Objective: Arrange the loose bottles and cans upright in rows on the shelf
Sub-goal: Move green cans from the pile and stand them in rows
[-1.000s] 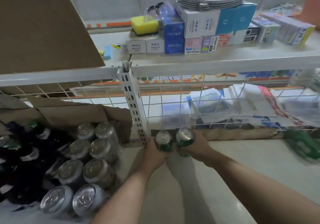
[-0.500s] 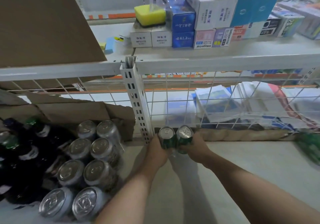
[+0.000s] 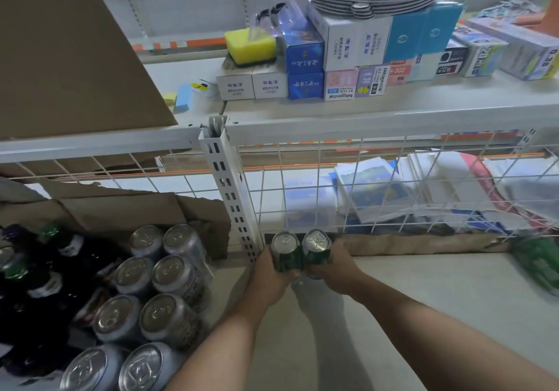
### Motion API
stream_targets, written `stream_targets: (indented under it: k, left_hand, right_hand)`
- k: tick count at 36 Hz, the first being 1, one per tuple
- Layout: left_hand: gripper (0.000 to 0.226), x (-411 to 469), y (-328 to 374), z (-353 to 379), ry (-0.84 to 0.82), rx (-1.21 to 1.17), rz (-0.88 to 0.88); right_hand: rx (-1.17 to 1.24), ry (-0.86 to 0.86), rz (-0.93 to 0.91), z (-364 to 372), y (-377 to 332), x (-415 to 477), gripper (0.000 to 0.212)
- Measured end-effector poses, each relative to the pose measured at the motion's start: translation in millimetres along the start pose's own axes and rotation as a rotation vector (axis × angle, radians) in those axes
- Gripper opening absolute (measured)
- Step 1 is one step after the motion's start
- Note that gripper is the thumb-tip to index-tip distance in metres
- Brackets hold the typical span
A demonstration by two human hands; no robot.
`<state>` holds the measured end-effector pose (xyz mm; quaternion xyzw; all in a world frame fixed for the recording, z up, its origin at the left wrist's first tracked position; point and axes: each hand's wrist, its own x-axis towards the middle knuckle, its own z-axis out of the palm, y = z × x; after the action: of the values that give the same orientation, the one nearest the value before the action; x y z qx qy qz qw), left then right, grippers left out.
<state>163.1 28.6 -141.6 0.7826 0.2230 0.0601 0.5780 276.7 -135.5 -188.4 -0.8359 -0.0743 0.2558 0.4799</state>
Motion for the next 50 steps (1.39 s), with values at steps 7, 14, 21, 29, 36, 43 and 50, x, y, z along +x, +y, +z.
stream_targets:
  k: [7,14,21,29,36,43,50]
  left_hand:
    - [0.060,1,-4,0,0.007,0.060,0.001]
    - [0.056,-1,0,0,0.004,0.057,-0.009]
    - [0.060,-3,2,2,0.044,0.016,-0.048]
    - [0.056,-2,15,0,0.047,0.051,-0.101]
    - [0.048,-28,49,-11,-0.108,0.010,-0.075]
    - [0.029,-46,100,-26,0.186,0.253,0.052]
    - [0.027,-46,160,27,-0.062,0.228,0.189]
  right_hand:
    - [-0.007,0.018,-0.008,-3,-16,-16,0.070]
    - [0.023,0.033,0.027,0,-16,-17,0.071]
    - [-0.024,0.014,0.001,16,70,56,0.080]
    - [-0.030,0.090,-0.035,1,-15,-15,0.084]
    - [-0.106,-0.005,-0.082,-11,1,0,0.097]
    - [-0.100,0.000,-0.094,-64,-70,-74,0.056]
    - [0.030,0.191,-0.091,-153,-57,-115,0.044]
